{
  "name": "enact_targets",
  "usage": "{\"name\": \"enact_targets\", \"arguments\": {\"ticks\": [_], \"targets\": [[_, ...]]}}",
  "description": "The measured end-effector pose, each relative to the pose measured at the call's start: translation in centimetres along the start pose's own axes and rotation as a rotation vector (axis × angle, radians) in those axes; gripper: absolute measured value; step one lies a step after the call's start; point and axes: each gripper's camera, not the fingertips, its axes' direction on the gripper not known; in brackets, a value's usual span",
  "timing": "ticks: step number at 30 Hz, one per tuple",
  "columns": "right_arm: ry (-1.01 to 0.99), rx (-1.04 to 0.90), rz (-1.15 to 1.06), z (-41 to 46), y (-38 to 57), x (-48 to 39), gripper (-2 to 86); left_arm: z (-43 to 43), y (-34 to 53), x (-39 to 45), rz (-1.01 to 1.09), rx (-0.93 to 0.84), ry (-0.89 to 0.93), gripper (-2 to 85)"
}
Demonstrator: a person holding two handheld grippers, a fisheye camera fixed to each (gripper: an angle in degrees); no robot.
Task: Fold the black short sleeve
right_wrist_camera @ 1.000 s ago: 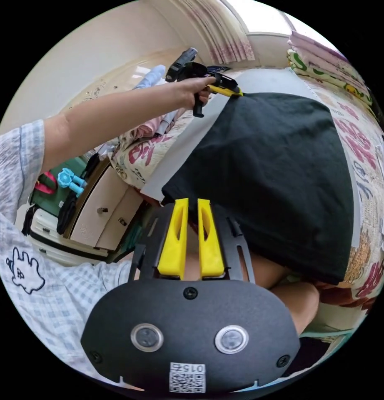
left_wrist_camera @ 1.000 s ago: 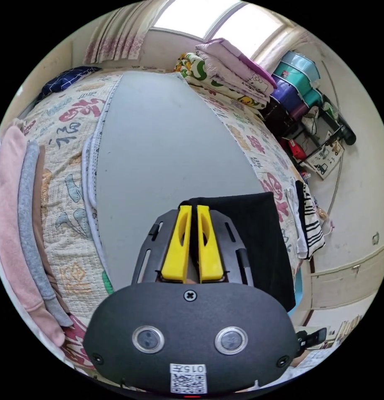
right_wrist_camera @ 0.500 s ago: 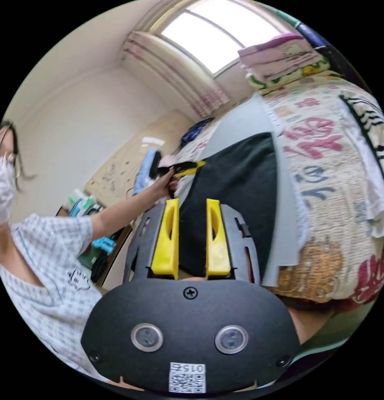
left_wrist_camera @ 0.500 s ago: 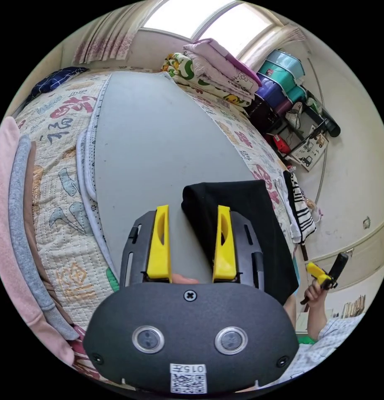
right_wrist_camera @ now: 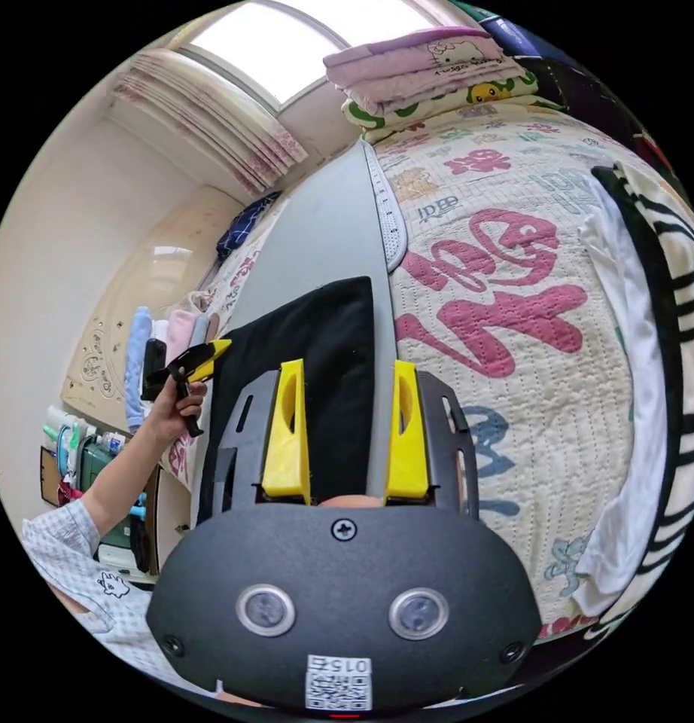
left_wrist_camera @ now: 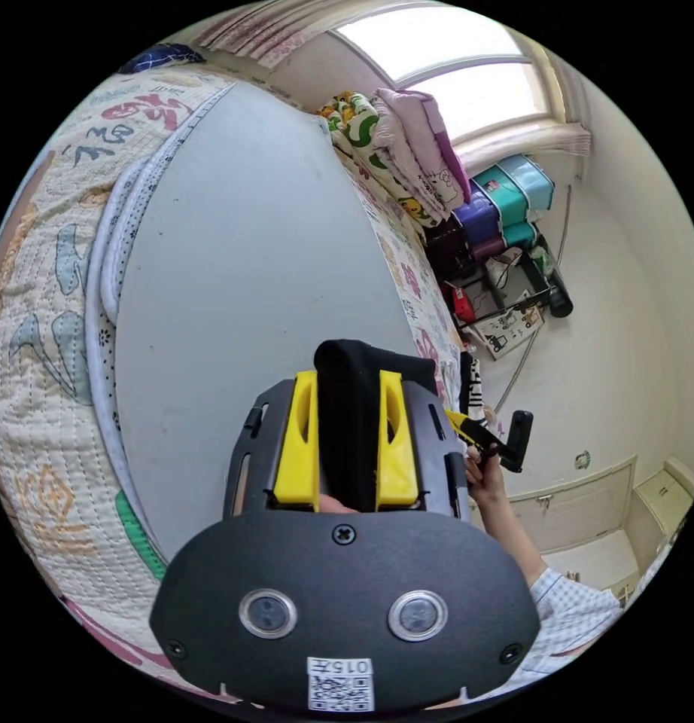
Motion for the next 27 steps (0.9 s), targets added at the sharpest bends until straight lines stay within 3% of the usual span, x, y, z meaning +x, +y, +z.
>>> {"name": "enact_targets", "arguments": {"ticks": [8, 12, 18, 23, 27], "targets": [[0.051, -0.048, 0.027, 2.1, -5.1, -5.0, 7.6, 1.2, 0.7, 0.4, -0.075, -0.045, 0.062, 7.2], [-0.035, 0.011, 0.04, -0.5, -4.9, -7.3, 3.9, -0.8, 1.6, 2.3, -0.052, 0.005, 0.093, 6.0], [-0.179, 0.14, -0.086, -10.6, -2.0, -12.8, 2.5, -7.5, 3.8, 14.7, 0.283, 0.03, 0.085, 5.5], [-0.325, 0.345, -0.16, -23.8, 2.5, -15.4, 2.0, -12.9, 8.1, 27.7, 0.546, 0.103, 0.187, 5.3], [-0.308, 0.496, -0.204, -32.2, 5.6, -17.0, 1.8, -13.1, 11.0, 36.4, 0.684, 0.131, 0.238, 5.2]]}}
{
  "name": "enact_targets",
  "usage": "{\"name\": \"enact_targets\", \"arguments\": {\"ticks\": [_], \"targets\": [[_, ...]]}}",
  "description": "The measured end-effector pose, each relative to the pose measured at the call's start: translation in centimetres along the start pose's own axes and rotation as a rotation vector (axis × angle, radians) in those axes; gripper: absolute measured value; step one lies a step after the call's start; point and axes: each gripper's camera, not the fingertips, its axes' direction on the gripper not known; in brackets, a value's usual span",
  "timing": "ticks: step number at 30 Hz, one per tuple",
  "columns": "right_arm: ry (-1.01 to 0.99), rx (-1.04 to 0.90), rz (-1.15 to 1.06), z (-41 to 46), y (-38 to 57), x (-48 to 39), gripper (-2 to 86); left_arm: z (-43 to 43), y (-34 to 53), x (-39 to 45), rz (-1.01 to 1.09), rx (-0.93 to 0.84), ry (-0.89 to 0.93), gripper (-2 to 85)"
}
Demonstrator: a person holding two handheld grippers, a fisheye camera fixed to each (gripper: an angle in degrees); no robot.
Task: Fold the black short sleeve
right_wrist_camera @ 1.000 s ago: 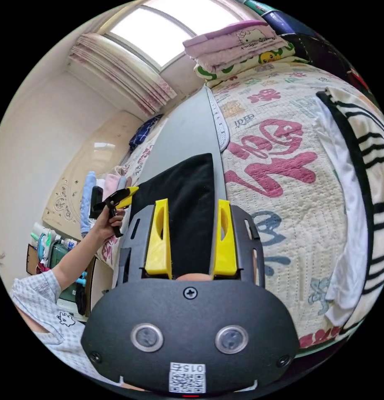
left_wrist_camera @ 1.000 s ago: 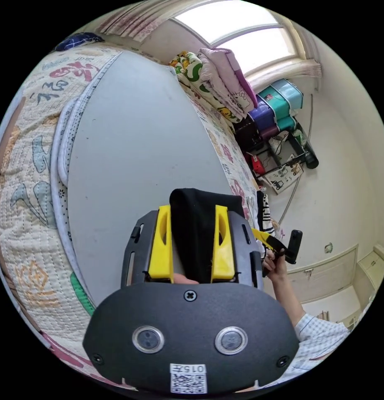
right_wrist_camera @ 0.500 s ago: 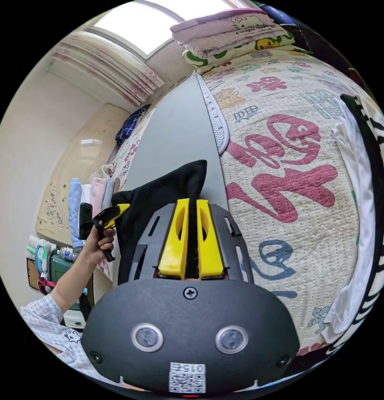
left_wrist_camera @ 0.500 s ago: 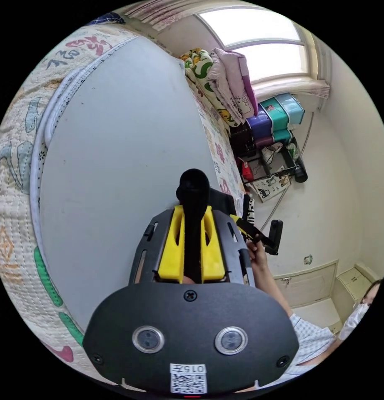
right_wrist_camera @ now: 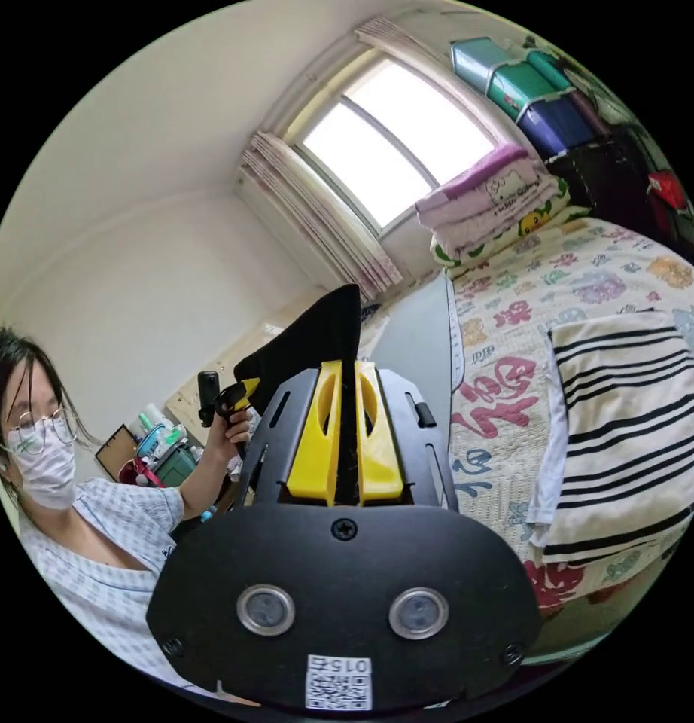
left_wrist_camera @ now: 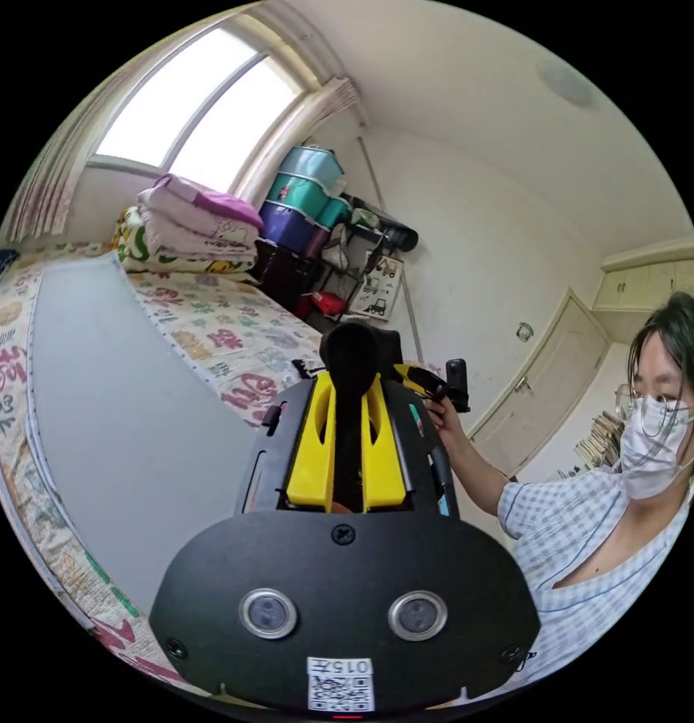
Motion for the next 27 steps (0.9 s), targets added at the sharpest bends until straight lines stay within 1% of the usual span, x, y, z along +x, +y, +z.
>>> {"name": "enact_targets", "arguments": {"ticks": [2, 3, 5, 8, 11, 14, 18, 21, 22, 24, 26, 27], "targets": [[0.031, 0.091, -0.031, -5.1, -0.8, -2.2, 1.7, 2.6, -1.6, 4.4, 0.042, 0.013, 0.052, 5.2], [0.036, 0.112, -0.032, -6.4, -1.0, -2.6, 1.7, 3.4, -2.0, 5.4, 0.048, 0.015, 0.066, 5.2], [0.07, 0.182, -0.039, -11.1, -2.0, -3.8, 1.6, 7.1, -3.5, 8.9, 0.081, 0.014, 0.121, 5.2], [0.129, 0.268, -0.066, -16.3, -3.2, -4.5, 1.5, 12.4, -5.5, 12.8, 0.127, 0.012, 0.181, 5.2], [0.169, 0.349, -0.069, -19.6, -4.4, -4.0, 1.4, 18.1, -7.5, 14.7, 0.119, 0.022, 0.247, 5.3], [0.242, 0.387, -0.055, -20.2, -6.1, -2.3, 1.4, 24.0, -9.2, 14.4, 0.05, 0.0, 0.309, 5.2], [0.342, 0.362, -0.002, -17.4, -9.0, 2.0, 1.4, 30.2, -10.4, 12.5, -0.008, -0.019, 0.299, 5.2], [0.438, 0.283, 0.017, -12.2, -12.0, 6.9, 1.7, 34.6, -10.5, 9.1, -0.073, -0.005, 0.247, 5.2], [0.477, 0.244, 0.037, -9.4, -13.2, 9.4, 1.9, 36.3, -10.5, 7.6, -0.094, 0.0, 0.201, 5.2], [0.627, 0.159, 0.078, -4.2, -15.0, 13.2, 2.4, 39.2, -10.5, 5.2, -0.099, 0.002, 0.08, 5.3], [0.916, 0.076, 0.116, 2.3, -15.7, 16.8, 3.2, 44.2, -10.5, 2.2, -0.101, -0.091, -0.217, 5.3], [0.958, 0.045, 0.123, 3.6, -15.7, 17.5, 3.6, 45.4, -10.4, 1.6, -0.104, -0.126, -0.276, 5.1]]}}
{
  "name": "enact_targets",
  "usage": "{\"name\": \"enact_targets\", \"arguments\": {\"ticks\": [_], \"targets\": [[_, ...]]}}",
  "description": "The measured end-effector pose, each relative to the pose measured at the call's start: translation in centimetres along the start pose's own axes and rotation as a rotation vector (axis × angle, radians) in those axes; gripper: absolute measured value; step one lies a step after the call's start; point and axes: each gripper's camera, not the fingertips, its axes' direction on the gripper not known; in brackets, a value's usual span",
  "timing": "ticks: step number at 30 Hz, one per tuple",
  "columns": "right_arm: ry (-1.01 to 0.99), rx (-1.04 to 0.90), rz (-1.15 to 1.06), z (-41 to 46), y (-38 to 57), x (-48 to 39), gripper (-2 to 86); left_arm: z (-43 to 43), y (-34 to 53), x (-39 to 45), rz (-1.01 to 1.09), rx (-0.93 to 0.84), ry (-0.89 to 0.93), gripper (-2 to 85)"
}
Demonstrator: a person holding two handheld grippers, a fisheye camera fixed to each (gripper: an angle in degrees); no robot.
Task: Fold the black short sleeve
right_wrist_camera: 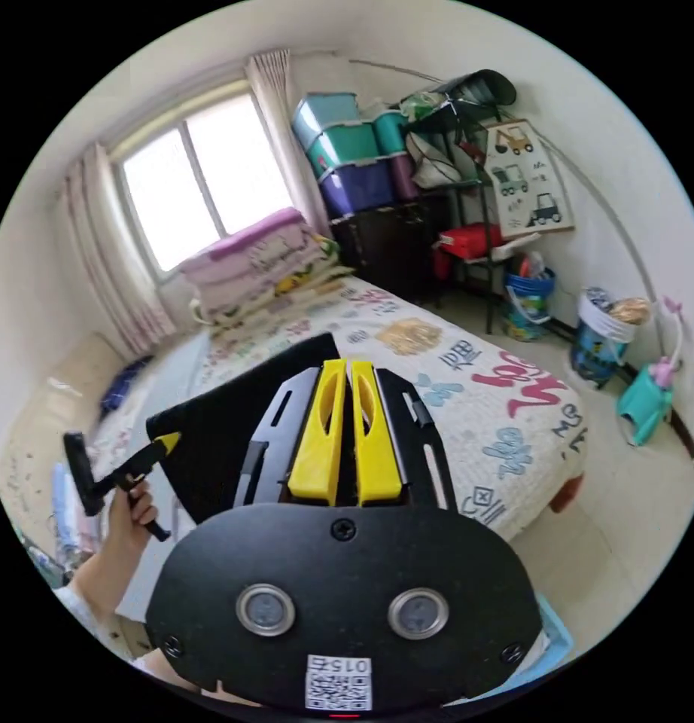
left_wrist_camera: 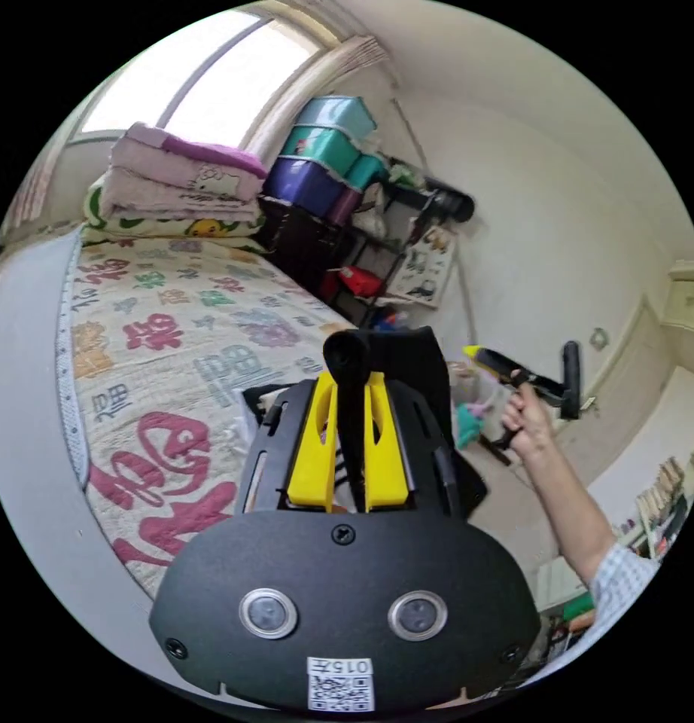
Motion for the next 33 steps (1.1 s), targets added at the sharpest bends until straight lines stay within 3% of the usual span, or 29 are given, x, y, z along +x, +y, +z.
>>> {"name": "enact_targets", "arguments": {"ticks": [2, 5, 9, 15, 21, 25, 28, 31, 33], "targets": [[0.003, -0.066, 0.024, 3.1, 1.7, -1.3, 3.9, 1.5, 0.7, -0.9, -0.011, -0.026, -0.119, 3.2], [-0.024, -0.138, 0.021, 4.1, 4.6, -2.2, 1.4, -2.4, 3.7, -1.6, 0.005, 0.06, -0.025, 0.7], [-0.035, -0.159, 0.123, -0.2, 4.9, -3.4, 0.0, -7.6, 9.5, -1.9, 0.024, 0.003, -0.007, -0.5], [-0.253, 0.044, 0.308, -17.5, 3.8, -9.9, -0.5, -19.3, 20.2, -3.4, -0.07, 0.015, 0.038, -0.8], [-0.232, 0.209, 0.103, -35.5, 8.2, -22.9, -0.5, -28.2, 26.3, -4.4, -0.077, 0.008, 0.1, -0.9], [-0.196, 0.342, -0.135, -44.5, 17.0, -31.5, -0.5, -34.5, 28.5, -4.0, -0.033, 0.098, 0.139, -0.9], [-0.396, 0.49, -0.288, -50.1, 28.1, -34.5, -0.6, -39.5, 29.6, -4.0, -0.003, 0.176, 0.223, -0.9], [-0.669, 0.614, -0.231, -54.4, 39.5, -33.1, -0.7, -43.7, 31.9, -4.1, 0.039, 0.22, 0.223, -0.9], [-0.788, 0.559, -0.152, -56.5, 44.5, -32.2, -0.7, -45.5, 33.8, -4.6, 0.052, 0.23, 0.218, -0.9]]}}
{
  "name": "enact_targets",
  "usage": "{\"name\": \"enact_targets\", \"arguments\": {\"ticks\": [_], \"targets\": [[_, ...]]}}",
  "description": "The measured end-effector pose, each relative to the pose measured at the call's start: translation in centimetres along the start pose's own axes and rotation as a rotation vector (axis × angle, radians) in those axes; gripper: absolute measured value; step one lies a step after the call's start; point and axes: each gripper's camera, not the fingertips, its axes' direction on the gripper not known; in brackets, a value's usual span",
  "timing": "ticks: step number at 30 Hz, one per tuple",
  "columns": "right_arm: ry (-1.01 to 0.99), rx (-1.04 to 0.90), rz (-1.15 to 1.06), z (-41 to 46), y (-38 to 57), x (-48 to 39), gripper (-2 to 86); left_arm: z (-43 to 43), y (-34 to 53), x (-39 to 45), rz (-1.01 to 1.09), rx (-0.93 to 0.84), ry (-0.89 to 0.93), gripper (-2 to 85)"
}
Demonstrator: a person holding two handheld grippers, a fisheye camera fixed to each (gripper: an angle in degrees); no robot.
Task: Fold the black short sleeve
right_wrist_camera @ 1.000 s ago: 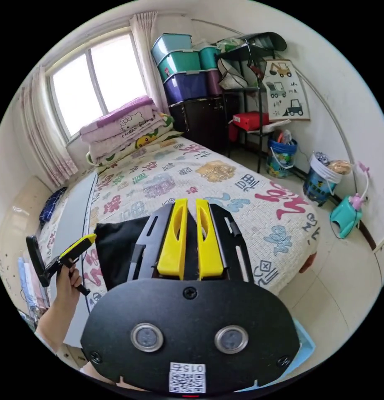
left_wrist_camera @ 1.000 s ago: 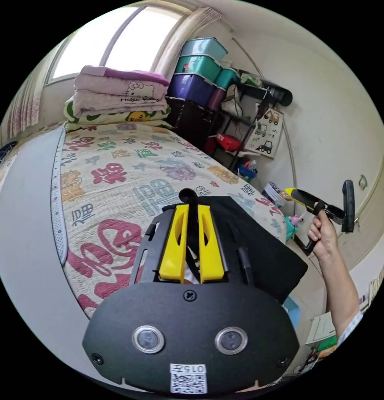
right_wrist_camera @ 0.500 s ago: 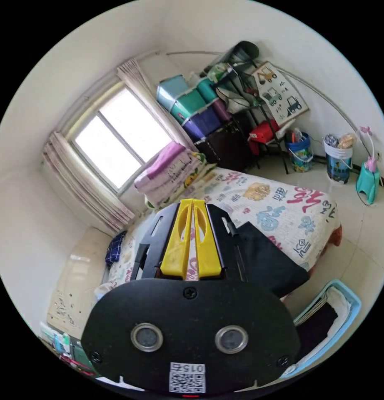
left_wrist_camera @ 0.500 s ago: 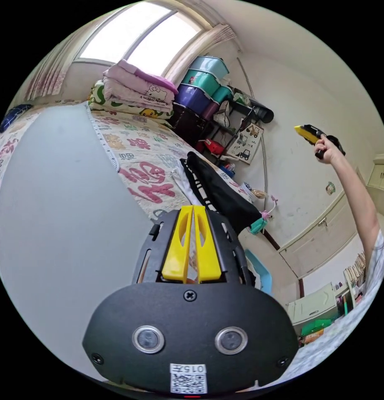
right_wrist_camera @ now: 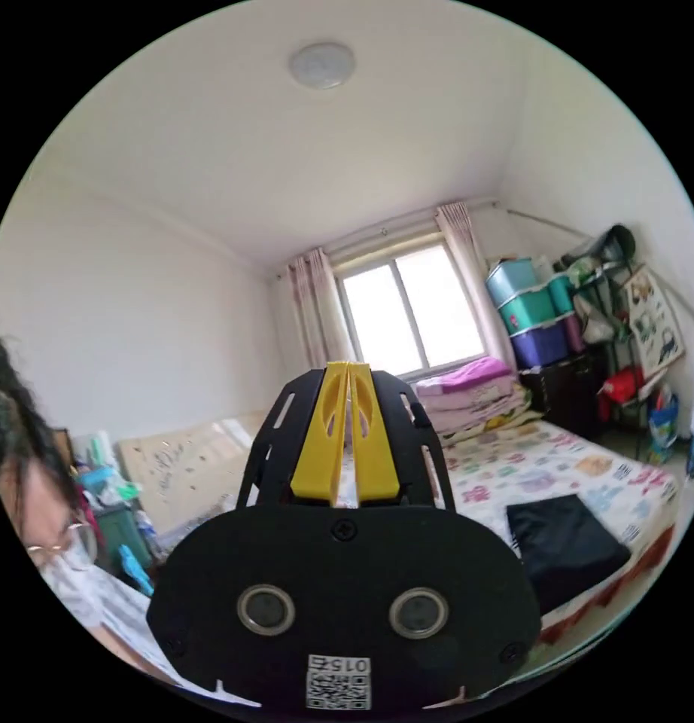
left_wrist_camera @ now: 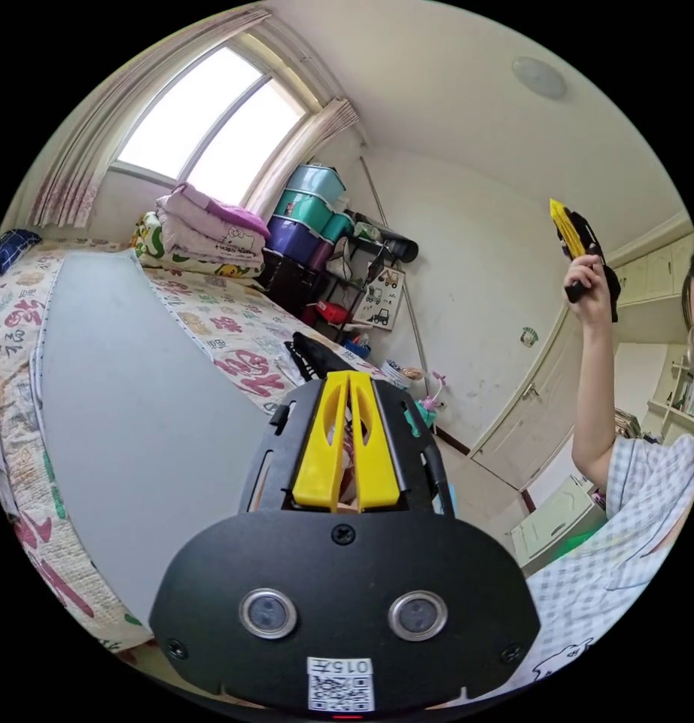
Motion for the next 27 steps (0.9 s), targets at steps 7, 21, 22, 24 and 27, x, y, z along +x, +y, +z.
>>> {"name": "enact_targets", "arguments": {"ticks": [7, 21, 22, 24, 27], "targets": [[-0.251, -0.118, -0.268, -10.3, 7.0, -19.5, -0.7, -4.5, 8.2, -3.3, -0.184, 0.013, 0.038, -0.9], [-0.442, 0.186, -0.569, -29.4, 20.5, -26.4, -0.8, -12.8, 16.8, -5.6, -0.277, 0.048, -0.101, -0.9], [-0.478, 0.183, -0.573, -29.8, 21.3, -25.9, -0.8, -14.1, 17.5, -6.0, -0.291, 0.078, -0.122, -0.8], [-0.544, 0.183, -0.559, -30.0, 22.6, -24.6, -0.7, -16.0, 18.7, -6.9, -0.318, 0.119, -0.155, -0.8], [-0.625, 0.183, -0.521, -29.4, 24.7, -21.6, -0.7, -19.3, 20.8, -8.8, -0.369, 0.172, -0.241, -0.8]]}}
